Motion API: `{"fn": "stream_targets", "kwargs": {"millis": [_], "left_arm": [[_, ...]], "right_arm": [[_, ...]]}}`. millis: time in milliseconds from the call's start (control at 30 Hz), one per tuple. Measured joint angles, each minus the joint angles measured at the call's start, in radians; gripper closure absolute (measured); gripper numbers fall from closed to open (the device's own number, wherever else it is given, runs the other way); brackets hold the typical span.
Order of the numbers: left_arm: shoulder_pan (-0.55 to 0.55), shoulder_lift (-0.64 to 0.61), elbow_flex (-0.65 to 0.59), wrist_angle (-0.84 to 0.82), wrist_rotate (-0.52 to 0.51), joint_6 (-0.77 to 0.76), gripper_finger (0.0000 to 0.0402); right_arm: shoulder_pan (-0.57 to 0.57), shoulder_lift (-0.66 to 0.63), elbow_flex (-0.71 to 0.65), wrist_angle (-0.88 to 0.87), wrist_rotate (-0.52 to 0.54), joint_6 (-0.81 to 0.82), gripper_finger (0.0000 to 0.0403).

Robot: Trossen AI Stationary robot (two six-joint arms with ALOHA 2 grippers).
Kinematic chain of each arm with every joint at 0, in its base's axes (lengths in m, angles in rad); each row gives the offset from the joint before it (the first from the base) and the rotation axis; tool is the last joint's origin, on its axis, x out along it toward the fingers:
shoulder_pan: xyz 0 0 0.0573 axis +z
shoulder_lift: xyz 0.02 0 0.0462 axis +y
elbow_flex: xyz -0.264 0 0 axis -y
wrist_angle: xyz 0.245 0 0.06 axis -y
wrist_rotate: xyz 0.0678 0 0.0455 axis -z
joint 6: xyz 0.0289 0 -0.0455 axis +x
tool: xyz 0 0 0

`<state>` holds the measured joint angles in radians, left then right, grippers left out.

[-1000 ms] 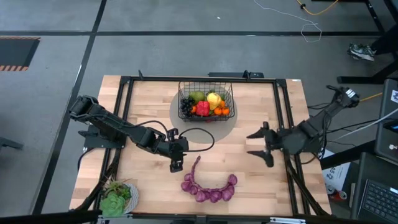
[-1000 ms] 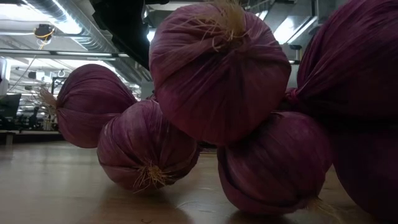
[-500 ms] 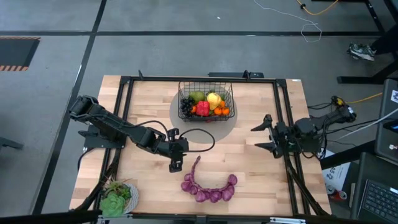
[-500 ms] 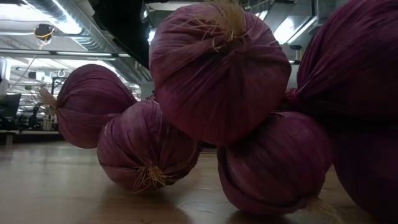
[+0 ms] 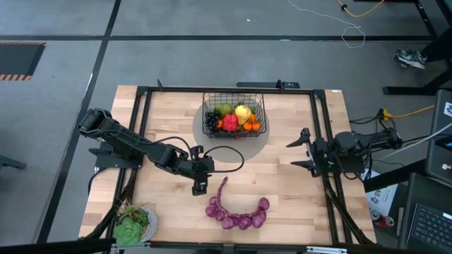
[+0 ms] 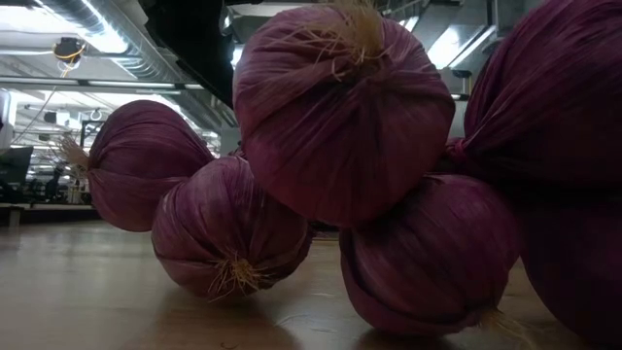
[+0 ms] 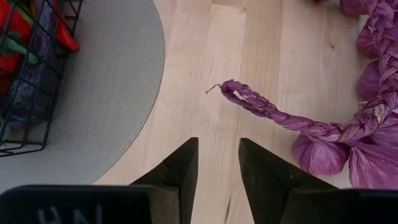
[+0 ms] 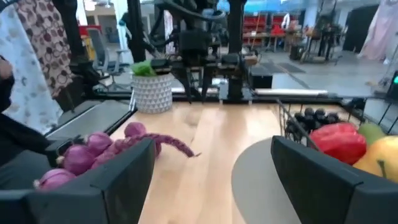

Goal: Build produce basket
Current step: Put the purple garlic into the black wire basket

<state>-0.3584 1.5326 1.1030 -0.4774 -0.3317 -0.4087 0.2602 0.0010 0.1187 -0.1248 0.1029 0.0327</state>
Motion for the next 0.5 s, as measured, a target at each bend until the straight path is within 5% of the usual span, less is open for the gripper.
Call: {"fn": "stream_targets", "kwargs": {"millis": [500], "left_arm": [[0.000,0.000,0.000,0.017,0.000,-0.008,0.0292]], "right_arm": [[-0.074,0.003,-0.112,0.147,-0.065,-0.060,0.0081]]}}
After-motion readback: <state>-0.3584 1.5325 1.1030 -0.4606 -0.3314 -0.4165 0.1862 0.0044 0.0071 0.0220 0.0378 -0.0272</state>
